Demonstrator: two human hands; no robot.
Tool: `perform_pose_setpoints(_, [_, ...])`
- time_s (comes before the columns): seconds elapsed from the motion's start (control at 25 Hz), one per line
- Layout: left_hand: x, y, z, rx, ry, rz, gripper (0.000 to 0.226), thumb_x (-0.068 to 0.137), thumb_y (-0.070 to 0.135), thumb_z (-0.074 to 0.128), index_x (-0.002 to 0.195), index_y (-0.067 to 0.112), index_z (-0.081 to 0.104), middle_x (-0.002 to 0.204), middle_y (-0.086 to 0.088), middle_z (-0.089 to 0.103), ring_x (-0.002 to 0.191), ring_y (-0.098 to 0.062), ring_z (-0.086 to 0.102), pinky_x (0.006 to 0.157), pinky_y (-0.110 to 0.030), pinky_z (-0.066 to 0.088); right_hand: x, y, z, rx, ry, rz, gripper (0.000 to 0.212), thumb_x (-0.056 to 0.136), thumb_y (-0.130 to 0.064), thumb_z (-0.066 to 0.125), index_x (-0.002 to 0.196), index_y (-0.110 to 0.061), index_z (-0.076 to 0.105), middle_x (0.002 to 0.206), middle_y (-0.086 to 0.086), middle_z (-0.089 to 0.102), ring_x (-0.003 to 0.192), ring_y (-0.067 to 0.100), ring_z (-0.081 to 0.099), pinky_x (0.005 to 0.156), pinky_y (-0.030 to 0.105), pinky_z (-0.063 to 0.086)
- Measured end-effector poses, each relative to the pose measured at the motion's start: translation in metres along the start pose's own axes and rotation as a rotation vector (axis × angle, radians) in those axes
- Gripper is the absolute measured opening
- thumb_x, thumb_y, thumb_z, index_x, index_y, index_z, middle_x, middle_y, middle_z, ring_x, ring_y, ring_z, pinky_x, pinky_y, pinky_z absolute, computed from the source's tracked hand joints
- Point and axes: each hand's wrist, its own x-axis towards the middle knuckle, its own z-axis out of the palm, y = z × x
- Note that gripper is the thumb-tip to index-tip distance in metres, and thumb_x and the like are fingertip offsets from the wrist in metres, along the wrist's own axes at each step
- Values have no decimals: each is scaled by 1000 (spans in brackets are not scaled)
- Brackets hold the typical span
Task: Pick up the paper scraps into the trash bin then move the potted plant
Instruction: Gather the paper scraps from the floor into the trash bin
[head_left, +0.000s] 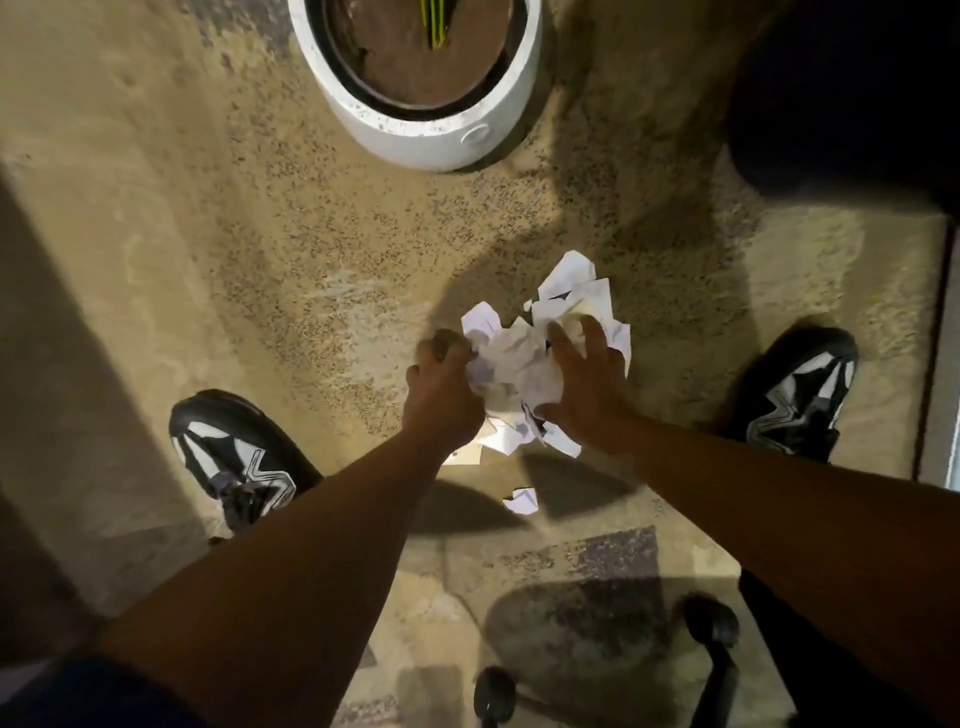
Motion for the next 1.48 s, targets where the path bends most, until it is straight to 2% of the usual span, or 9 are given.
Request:
perform_pose_setpoints(0.24, [5, -4, 12, 3, 34, 39, 63, 74, 14, 71, 131, 23, 47, 124, -9, 58, 106, -34, 60, 80, -43, 56, 11, -19, -15, -213, 111, -112, 76, 85, -33, 73, 149, -28, 32, 156, 10, 26, 131, 39, 42, 86, 55, 55])
perform_pose_setpoints(0.52, [16, -15, -6, -51, 89, -5, 9, 88, 21, 67, 83, 25, 60, 91, 0, 66, 79, -22, 64, 63, -27, 45, 19, -31, -36, 57, 179, -118, 22, 87, -30, 69, 105, -20, 62, 111, 6, 62, 98, 26, 62, 77, 41, 57])
perform_pose_setpoints(0.68, [21, -18, -31, -391, 131, -198, 4, 99, 19, 53, 98, 19, 57, 93, 4, 60, 73, -12, 58, 55, -30, 50, 25, -36, -63, 390, 139, 124, 29, 90, -49, 63, 79, -22, 61, 83, -5, 68, 81, 16, 61, 72, 32, 46])
perform_pose_setpoints(0.8, [22, -20, -45, -601, 216, -182, 17, 103, 14, 47, 113, 15, 60, 100, 4, 60, 79, -9, 57, 53, -20, 47, 31, -42, -76, 583, 199, 163, 32, 91, -54, 59, 79, -25, 62, 87, -4, 70, 87, 21, 65, 84, 38, 50])
perform_pose_setpoints(0.88, [25, -20, -50, -820, 203, -249, 16, 103, 11, 49, 111, 14, 62, 100, 2, 64, 78, -9, 58, 47, -17, 49, 34, -46, -79, 741, 231, 178, 22, 90, -47, 66, 83, -27, 63, 91, -5, 67, 86, 21, 65, 70, 34, 52])
perform_pose_setpoints(1.0, [28, -20, -54, -1027, 79, -319, 19, 98, 9, 59, 115, 14, 65, 106, -4, 70, 83, -19, 66, 50, -27, 55, 38, -51, -78, 819, 89, 247, 9, 84, -23, 71, 84, -24, 62, 95, 4, 69, 86, 29, 69, 56, 35, 56])
perform_pose_setpoints(1.2, [29, -17, -55, -1242, -17, -418, 11, 100, 17, 56, 110, 14, 62, 110, -11, 68, 100, -32, 65, 71, -45, 58, 29, -53, -68, 265, 50, 202, 40, 89, -27, 59, 128, -22, 55, 116, 8, 66, 111, 31, 61, 83, 35, 48])
perform_pose_setpoints(1.32, [31, -21, -54, -1271, -12, -442, 14, 100, 25, 58, 109, 14, 57, 114, -17, 67, 99, -36, 66, 74, -53, 60, 26, -56, -66, 489, 147, 269, 33, 83, -36, 60, 114, -25, 60, 102, 3, 68, 98, 28, 63, 76, 32, 47])
perform_pose_setpoints(1.48, [31, -21, -58, -1261, -274, -282, 27, 98, 23, 61, 121, 9, 60, 113, -15, 72, 100, -33, 69, 76, -46, 60, 33, -65, -76, 900, 267, 317, 7, 82, -25, 63, 85, -20, 58, 77, -5, 60, 80, 23, 60, 65, 31, 48])
